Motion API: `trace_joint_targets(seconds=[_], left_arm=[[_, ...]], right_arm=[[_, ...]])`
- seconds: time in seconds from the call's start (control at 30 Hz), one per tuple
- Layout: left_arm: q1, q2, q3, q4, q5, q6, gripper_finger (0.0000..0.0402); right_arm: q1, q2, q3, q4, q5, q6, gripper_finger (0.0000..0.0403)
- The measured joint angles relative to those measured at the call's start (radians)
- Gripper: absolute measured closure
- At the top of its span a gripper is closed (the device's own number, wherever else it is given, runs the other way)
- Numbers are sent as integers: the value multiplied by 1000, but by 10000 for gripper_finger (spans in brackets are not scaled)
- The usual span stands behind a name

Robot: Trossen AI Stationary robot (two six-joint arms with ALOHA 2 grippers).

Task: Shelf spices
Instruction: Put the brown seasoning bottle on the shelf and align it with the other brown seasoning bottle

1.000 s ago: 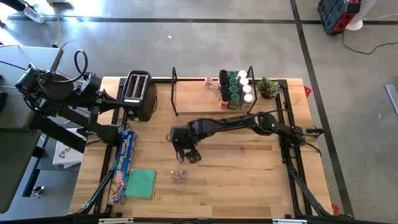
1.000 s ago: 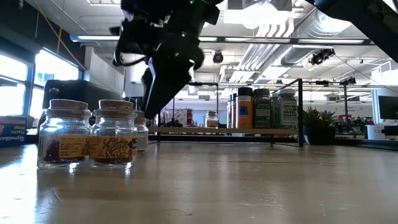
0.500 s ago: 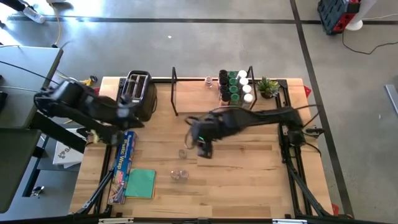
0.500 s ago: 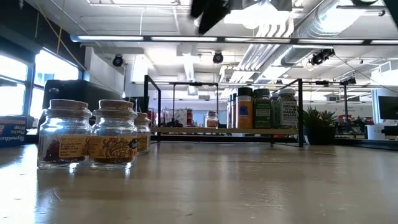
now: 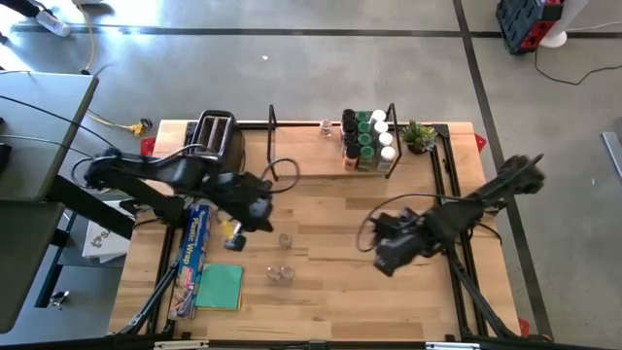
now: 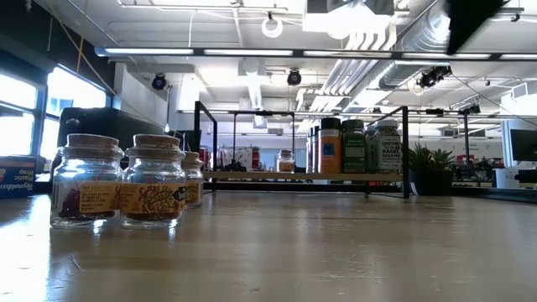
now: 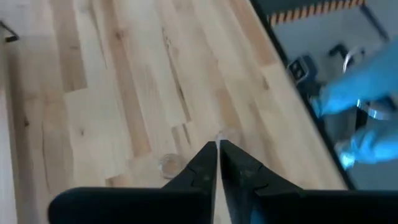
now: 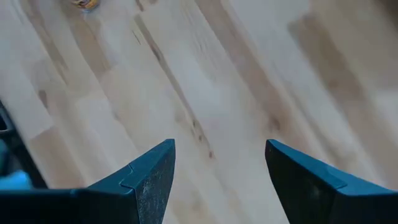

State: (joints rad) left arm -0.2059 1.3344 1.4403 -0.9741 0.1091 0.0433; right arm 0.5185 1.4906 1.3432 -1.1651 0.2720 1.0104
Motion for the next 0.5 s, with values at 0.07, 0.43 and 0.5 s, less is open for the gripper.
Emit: trace_joint_targets(seconds=[0.07,0.43,0.5], left_arm=[[32,44,0,0,49,85,373],[76,349,-2,-57,201,307,206],[76,414,-2,-70,185,260,179]], right_arm=[[34,-80,-116,62,-1,86,162],[80,-302,-406,173,6,171,162],[80,-310,-416,170,5,162,163]])
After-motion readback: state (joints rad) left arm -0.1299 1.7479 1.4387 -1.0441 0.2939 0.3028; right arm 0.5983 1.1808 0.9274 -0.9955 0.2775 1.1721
